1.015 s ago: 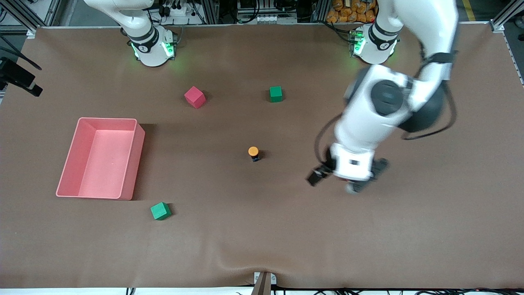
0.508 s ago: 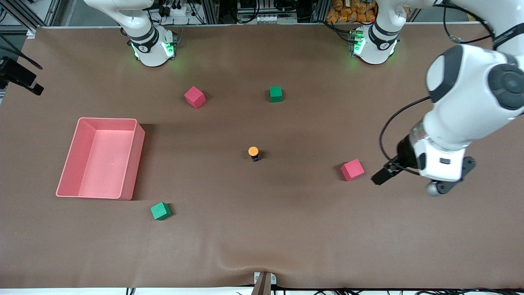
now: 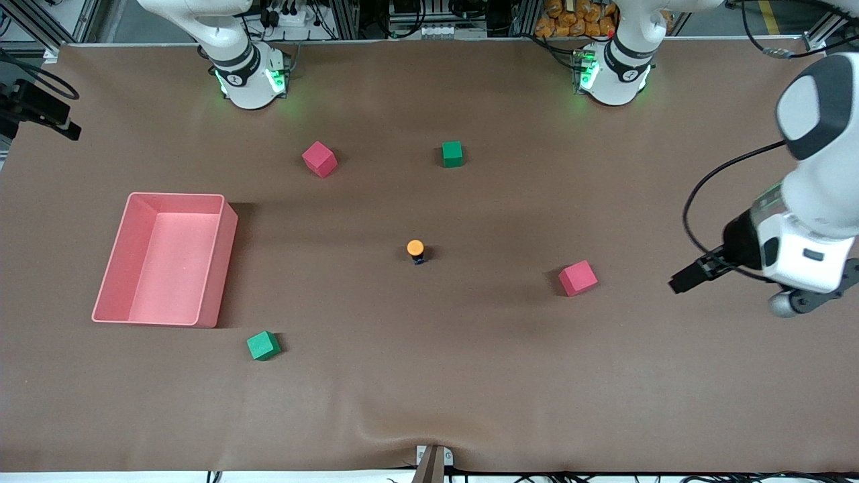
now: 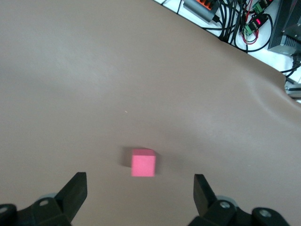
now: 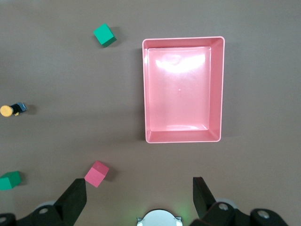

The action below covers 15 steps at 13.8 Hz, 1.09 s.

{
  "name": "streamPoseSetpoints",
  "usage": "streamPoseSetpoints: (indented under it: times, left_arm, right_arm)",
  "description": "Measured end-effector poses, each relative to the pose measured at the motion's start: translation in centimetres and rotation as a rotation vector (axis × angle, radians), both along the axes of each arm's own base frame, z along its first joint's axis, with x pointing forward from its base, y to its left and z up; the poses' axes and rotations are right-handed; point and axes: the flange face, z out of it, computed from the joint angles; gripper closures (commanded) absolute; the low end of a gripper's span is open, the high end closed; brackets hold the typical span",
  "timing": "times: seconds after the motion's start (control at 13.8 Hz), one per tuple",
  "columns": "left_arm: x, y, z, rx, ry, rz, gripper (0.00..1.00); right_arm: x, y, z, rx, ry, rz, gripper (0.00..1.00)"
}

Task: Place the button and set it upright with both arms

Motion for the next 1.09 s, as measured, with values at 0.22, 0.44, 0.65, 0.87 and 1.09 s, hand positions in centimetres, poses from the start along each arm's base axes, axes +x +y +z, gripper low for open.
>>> streamPoseSetpoints:
  times: [0.22,0.44,0.65,0.87,1.09]
  left_arm:
    - [-1.1,1.0,2.1,0.044,-0.011,-0.041,0.0]
    - [-1.9,2.0,3.3,0.055,-0.008,-0.056,0.0]
    - [-2.0,3.1,3.6,0.067,-0.01,-0.126,0.0]
    - [-2.7,4.3,4.2,0.078,0.004,-0.187,0.0]
    - [-3.7,5.1,4.9,0.084,0.027,-0.249,0.0]
  right_arm:
    - [0.0,-0.1,0.0,-0.007,0.001,0.009,0.0]
    - [0.0,-0.2,0.0,-0.019,0.002,0.008,0.0]
    - [0.0,-0.3,0.0,-0.027,0.002,0.008,0.0]
    - [0.0,-0.3,0.0,-0.028,0.002,0.008,0.0]
    - [0.0,-0.4,0.0,-0.032,0.002,0.008,0.0]
